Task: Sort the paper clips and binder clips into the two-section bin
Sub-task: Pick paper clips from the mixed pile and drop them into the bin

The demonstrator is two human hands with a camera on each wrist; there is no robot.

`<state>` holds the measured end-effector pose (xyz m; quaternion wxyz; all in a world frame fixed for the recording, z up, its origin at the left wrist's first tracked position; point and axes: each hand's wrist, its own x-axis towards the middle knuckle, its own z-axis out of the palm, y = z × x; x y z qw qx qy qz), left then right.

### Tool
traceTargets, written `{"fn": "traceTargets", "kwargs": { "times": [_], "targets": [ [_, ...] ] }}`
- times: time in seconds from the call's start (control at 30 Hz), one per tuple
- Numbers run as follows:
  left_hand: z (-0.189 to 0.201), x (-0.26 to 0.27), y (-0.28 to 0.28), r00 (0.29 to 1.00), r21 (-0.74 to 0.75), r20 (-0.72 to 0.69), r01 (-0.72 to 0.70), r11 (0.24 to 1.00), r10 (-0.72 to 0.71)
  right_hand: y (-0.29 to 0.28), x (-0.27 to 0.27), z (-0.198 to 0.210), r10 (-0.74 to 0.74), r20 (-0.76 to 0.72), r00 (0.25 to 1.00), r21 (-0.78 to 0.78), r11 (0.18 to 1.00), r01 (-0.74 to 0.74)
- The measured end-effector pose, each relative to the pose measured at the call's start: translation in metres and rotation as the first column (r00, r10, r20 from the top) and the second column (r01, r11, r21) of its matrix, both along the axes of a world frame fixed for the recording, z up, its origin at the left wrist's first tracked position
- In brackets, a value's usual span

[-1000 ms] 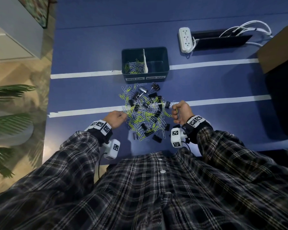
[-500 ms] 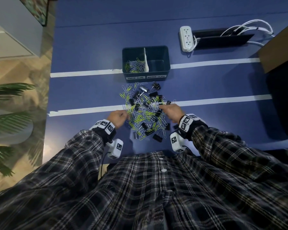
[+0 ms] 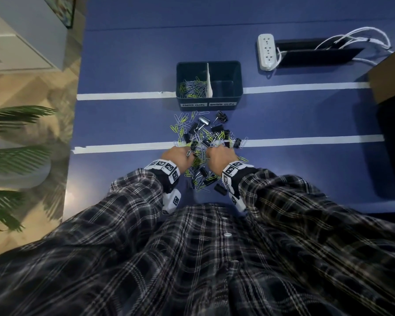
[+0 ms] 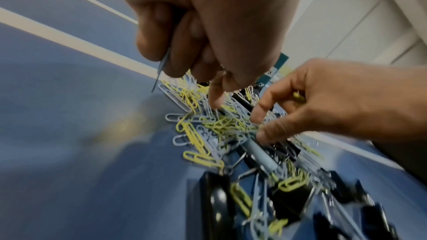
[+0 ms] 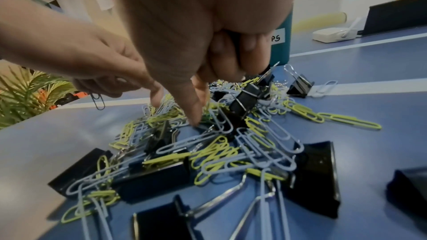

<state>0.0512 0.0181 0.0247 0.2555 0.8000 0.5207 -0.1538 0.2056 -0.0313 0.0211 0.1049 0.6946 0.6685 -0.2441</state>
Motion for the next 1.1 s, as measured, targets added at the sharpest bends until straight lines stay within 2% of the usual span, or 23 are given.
{"fn": "traceTargets", "kwargs": {
  "times": [0.2,0.4,0.53,0.63,0.7,0.8,0.97,1.1],
  "targets": [
    [-0.004,0.005,-0.009,0.994,0.038,-0.056,0.095,0.995,-0.093,-0.003,0.009,0.001,-0.109,-0.069,0.992,0.022,0.994,0.11],
    [-0.007,0.008,-0.01,0.99,0.029,-0.073,0.127,0.991,-0.125,-0.007,0.023,0.01,-0.288,-0.217,0.933,0.056,0.95,0.307],
    [-0.009,0.004,-0.007,0.992,-0.022,-0.053,0.117,0.993,-0.118,-0.008,0.028,0.01,-0.233,-0.192,0.953,0.023,0.97,0.241],
    [-0.009,-0.004,-0.005,0.995,-0.06,0.004,0.098,0.993,-0.098,-0.009,0.026,0.006,-0.122,-0.113,0.986,-0.011,0.993,0.121],
    [-0.009,-0.009,-0.003,0.996,-0.069,0.047,0.082,0.994,-0.079,-0.009,0.024,0.005,-0.091,-0.08,0.993,0.007,0.996,0.092],
    [-0.006,-0.018,0.003,0.997,-0.071,0.075,0.02,0.997,-0.015,-0.009,0.018,0.009,-0.101,-0.099,0.99,0.022,0.994,0.104],
    [0.006,-0.024,0.018,0.971,-0.118,0.198,-0.115,0.986,0.137,-0.006,0.018,0.012,-0.159,-0.127,0.979,-0.005,0.987,0.16],
    [0.026,-0.022,0.039,0.936,-0.114,0.284,-0.181,0.977,0.207,0.003,0.024,0.015,-0.271,-0.268,0.925,-0.01,0.96,0.279]
  ]
}}
